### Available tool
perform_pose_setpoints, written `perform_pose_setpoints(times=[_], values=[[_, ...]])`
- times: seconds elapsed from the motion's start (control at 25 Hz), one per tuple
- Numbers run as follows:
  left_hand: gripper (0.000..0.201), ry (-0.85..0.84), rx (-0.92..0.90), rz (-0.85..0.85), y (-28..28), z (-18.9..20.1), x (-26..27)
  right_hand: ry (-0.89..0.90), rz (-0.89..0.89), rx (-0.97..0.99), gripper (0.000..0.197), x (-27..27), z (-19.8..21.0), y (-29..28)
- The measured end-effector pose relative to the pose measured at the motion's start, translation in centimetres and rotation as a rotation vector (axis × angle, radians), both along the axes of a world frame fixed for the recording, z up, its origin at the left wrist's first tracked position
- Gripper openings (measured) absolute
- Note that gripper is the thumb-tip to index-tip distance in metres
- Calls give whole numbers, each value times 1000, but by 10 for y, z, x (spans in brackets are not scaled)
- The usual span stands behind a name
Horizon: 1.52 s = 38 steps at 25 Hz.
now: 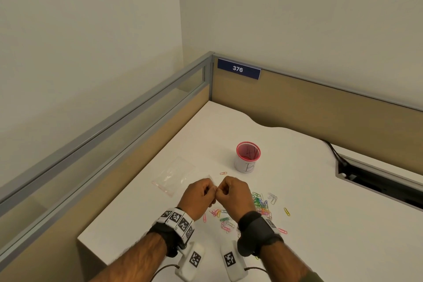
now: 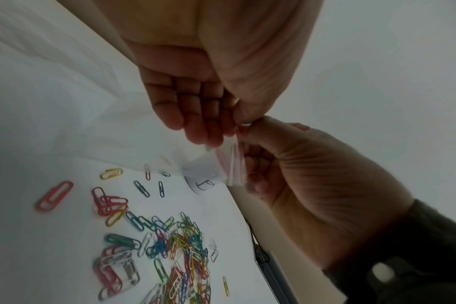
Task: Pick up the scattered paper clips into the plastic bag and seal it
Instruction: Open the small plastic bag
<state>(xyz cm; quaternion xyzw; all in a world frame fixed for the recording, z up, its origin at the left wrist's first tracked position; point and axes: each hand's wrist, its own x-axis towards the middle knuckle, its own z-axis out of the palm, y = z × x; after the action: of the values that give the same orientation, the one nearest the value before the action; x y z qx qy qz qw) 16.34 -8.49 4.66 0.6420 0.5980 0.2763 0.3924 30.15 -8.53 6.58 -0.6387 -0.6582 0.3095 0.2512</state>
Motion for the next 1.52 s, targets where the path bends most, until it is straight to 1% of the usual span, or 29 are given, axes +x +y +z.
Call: perform_pose_setpoints(times=[0.16,0.24,0.32,0.36,0.4,0.48,0.52,0.56,0.64,0.76,0.8,0.88,0.92,0.96,1.0,1.04,1.08,1.12,1.16,1.28,1.36,1.4,1.44,1.52], values=[[26,77,40,-14,3,0,8,-5,-27,4,14,7,0,0],[30,115,67,3,1,1,14,4,-89,38,13,12,0,2],[30,104,89,15,1,3,18,15,-144,71,9,14,-2,3],[28,96,102,18,3,4,19,21,-137,75,6,14,-3,3],[26,88,121,14,5,5,19,27,-94,70,1,14,-4,2],[25,75,144,-16,9,6,16,21,28,11,16,15,-3,0],[28,77,144,-39,10,7,13,2,59,-7,22,16,-2,0],[32,83,149,-70,10,6,11,-20,57,-4,22,17,-2,1],[35,111,151,-113,10,2,5,-46,-22,27,15,19,1,4],[30,95,127,-102,6,-6,-9,-80,-127,40,11,26,4,10],[28,62,138,-95,3,-9,-14,-73,-131,45,10,28,3,11],[16,-29,141,-83,-4,-10,-22,-57,-107,47,8,28,3,11],[40,-15,148,-89,-6,-10,-25,-47,-84,43,9,27,3,10],[77,32,142,-125,-8,-11,-26,-34,-54,42,9,25,3,8],[107,83,123,-145,-8,-13,-25,-18,-22,39,9,21,4,7],[125,150,122,-158,-7,-16,-21,13,6,35,8,17,6,4],[132,177,138,-155,-7,-16,-17,44,35,35,7,13,8,3],[132,169,162,-136,-6,-20,-12,63,62,36,5,8,9,2],[126,146,189,-119,-3,-23,-6,65,83,34,4,4,10,1],[90,140,267,-92,3,-29,1,24,63,28,4,0,9,-1],[66,143,261,-75,5,-29,-2,-4,0,26,6,7,9,1],[57,137,263,-62,5,-30,-4,-9,-27,20,7,11,9,1],[52,129,270,-55,6,-30,-6,-11,-45,16,7,14,9,1],[51,124,271,-62,6,-32,-8,-21,-55,9,9,17,12,-1]])
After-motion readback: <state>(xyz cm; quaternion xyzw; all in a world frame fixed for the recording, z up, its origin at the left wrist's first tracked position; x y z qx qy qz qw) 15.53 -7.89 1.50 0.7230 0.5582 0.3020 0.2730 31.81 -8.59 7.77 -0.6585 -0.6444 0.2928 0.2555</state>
